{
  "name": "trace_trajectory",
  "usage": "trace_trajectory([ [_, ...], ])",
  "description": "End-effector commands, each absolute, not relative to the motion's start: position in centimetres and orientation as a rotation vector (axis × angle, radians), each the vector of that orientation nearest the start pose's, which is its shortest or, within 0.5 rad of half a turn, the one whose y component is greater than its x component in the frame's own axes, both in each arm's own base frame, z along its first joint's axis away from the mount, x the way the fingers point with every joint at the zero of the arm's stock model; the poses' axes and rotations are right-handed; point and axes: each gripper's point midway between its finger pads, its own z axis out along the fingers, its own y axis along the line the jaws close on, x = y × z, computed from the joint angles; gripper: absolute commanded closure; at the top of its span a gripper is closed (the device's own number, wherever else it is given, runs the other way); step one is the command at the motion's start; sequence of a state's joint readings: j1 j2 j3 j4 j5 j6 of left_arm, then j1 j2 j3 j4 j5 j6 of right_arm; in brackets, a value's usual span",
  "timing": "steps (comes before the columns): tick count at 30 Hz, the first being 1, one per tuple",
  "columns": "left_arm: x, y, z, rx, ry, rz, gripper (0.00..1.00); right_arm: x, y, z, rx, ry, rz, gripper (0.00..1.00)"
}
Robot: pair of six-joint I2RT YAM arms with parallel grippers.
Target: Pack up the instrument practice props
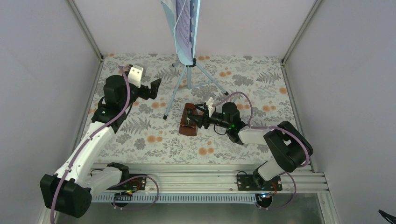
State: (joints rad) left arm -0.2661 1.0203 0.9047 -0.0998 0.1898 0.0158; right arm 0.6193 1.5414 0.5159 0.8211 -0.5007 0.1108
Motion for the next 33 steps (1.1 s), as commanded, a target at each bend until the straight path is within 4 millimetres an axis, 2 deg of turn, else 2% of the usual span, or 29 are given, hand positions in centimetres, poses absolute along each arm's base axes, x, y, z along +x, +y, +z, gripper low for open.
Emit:
trace_trajectory([
  [1,34.7,-12.8,31.5,0.397,1.755,-0.334,0.00,29.7,29.8,15.5,-0.753,1.671,0.935,0.30],
  [12,34.6,-12.9,31.7,0.400,1.749,-0.335,0.00,29.2,29.3,15.4,-0.713,1.682,0.994,0.32],
  [33,34.5,-13.0,31.7,0.407,1.751,-0.333,0.00,31.0,29.9,14.5,-0.672,1.801,1.005,0.39],
])
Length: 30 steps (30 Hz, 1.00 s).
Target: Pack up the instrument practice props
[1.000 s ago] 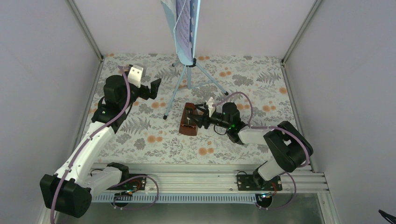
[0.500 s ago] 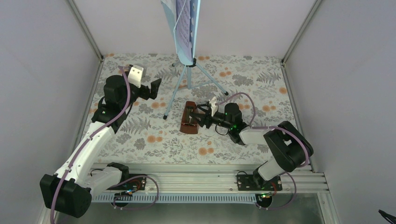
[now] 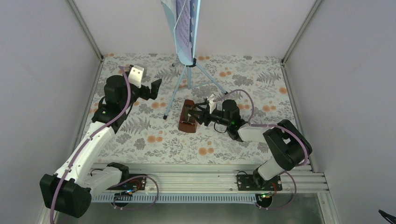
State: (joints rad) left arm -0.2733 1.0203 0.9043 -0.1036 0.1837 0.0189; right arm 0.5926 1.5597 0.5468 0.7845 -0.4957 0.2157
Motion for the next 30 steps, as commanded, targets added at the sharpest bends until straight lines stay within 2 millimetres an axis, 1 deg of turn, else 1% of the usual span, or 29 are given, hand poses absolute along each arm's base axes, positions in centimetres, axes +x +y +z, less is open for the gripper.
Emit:
trace_trajectory([
  [1,34.5,-13.1,31.7,0.407,1.750,-0.334,0.00,31.1,29.9,14.6,-0.671,1.804,1.005,0.39],
  [8,34.5,-13.2,31.7,0.410,1.751,-0.336,0.00,31.5,30.2,14.4,-0.668,1.830,1.001,0.38],
  [16,34.5,-13.3,31.6,0.413,1.754,-0.336,0.00,32.0,30.4,14.7,-0.665,1.837,0.993,0.31],
  [30,34.4,-13.4,31.6,0.417,1.752,-0.335,0.00,33.1,30.5,14.6,-0.627,1.875,0.970,0.24],
])
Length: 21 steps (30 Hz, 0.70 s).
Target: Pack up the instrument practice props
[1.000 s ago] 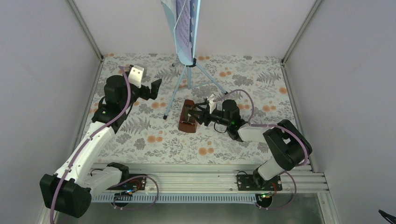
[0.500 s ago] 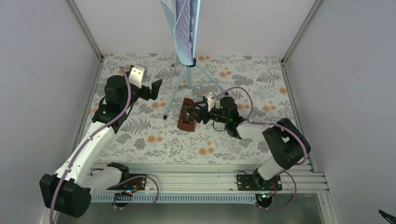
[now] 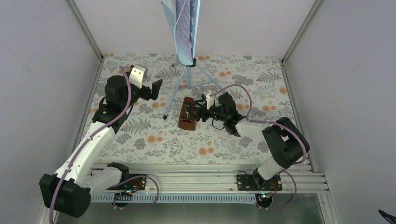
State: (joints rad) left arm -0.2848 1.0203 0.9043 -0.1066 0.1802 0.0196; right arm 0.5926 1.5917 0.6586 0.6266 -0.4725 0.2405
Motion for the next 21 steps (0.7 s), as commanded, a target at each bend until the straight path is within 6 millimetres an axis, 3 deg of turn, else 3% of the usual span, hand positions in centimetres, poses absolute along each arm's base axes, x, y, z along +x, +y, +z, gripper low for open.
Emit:
trace_trajectory([
  [1,34.5,-13.4,31.6,0.416,1.753,-0.334,0.00,33.1,30.5,14.5,-0.626,1.878,0.970,0.24],
  [10,34.4,-13.2,31.7,0.413,1.750,-0.328,0.00,32.4,30.4,15.6,-0.659,1.840,0.981,0.10],
  [11,34.4,-13.2,31.7,0.414,1.748,-0.326,0.00,32.2,30.3,16.0,-0.668,1.825,0.976,0.02],
  [12,34.4,-13.2,31.7,0.411,1.747,-0.322,0.00,32.0,30.2,16.3,-0.679,1.815,0.970,0.00],
  [17,34.4,-12.9,31.7,0.395,1.746,-0.308,0.00,30.3,29.2,17.9,-0.739,1.777,0.934,0.00],
  [21,34.6,-12.3,32.1,0.342,1.731,-0.291,0.00,29.6,26.5,20.4,-0.655,1.732,0.855,0.00],
])
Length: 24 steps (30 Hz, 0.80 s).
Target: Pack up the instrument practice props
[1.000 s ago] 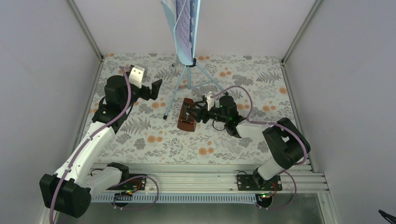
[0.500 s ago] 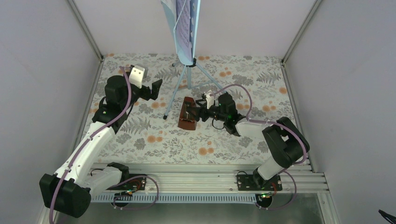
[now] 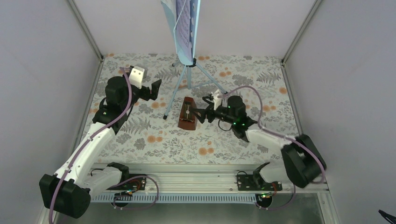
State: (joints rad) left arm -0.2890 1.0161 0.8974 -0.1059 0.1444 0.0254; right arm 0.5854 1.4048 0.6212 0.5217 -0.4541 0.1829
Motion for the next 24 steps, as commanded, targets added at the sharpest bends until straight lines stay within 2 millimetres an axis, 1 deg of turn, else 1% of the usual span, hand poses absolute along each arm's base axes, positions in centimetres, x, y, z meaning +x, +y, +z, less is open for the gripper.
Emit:
trace_trajectory([
  [1,34.6,-12.2,32.3,0.333,1.720,-0.291,0.00,29.2,25.7,21.5,-0.635,1.697,0.843,0.01],
  [3,34.4,-12.3,32.6,0.325,1.709,-0.306,0.00,28.4,24.3,23.1,-0.602,1.633,0.813,0.01],
  [4,34.3,-12.7,32.7,0.326,1.713,-0.326,0.00,28.0,23.5,23.9,-0.588,1.603,0.790,0.01],
  [6,33.9,-14.3,32.5,0.340,1.743,-0.370,0.00,27.5,22.4,25.4,-0.586,1.548,0.727,0.00],
  [7,33.4,-15.5,32.5,0.354,1.748,-0.391,0.00,27.5,21.8,26.0,-0.580,1.536,0.690,0.01],
  [9,32.1,-18.1,32.5,0.387,1.743,-0.425,0.00,28.2,20.3,26.9,-0.517,1.541,0.619,0.01],
  [11,30.6,-20.4,31.8,0.402,1.747,-0.484,0.00,29.8,18.4,27.3,-0.416,1.589,0.569,0.00],
  [13,29.2,-22.2,30.5,0.417,1.760,-0.540,0.00,31.3,16.8,26.8,-0.326,1.662,0.571,0.00],
  [14,28.4,-23.1,29.6,0.430,1.766,-0.565,0.00,31.9,16.0,26.1,-0.272,1.707,0.581,0.00],
  [16,27.2,-24.2,27.0,0.446,1.798,-0.600,0.00,32.7,14.8,24.8,-0.183,1.760,0.609,0.00],
  [18,26.2,-24.7,24.3,0.459,1.845,-0.645,0.00,32.9,13.9,23.8,-0.125,1.783,0.630,0.01],
  [20,24.9,-25.6,21.9,0.520,1.873,-0.713,0.00,33.0,13.2,22.8,-0.080,1.803,0.640,0.00],
  [21,24.5,-25.9,21.2,0.551,1.878,-0.738,0.00,33.0,13.0,22.3,-0.067,1.813,0.646,0.00],
  [24,24.3,-26.5,19.3,0.600,1.909,-0.735,0.00,33.0,13.1,21.4,-0.059,1.845,0.674,0.01],
])
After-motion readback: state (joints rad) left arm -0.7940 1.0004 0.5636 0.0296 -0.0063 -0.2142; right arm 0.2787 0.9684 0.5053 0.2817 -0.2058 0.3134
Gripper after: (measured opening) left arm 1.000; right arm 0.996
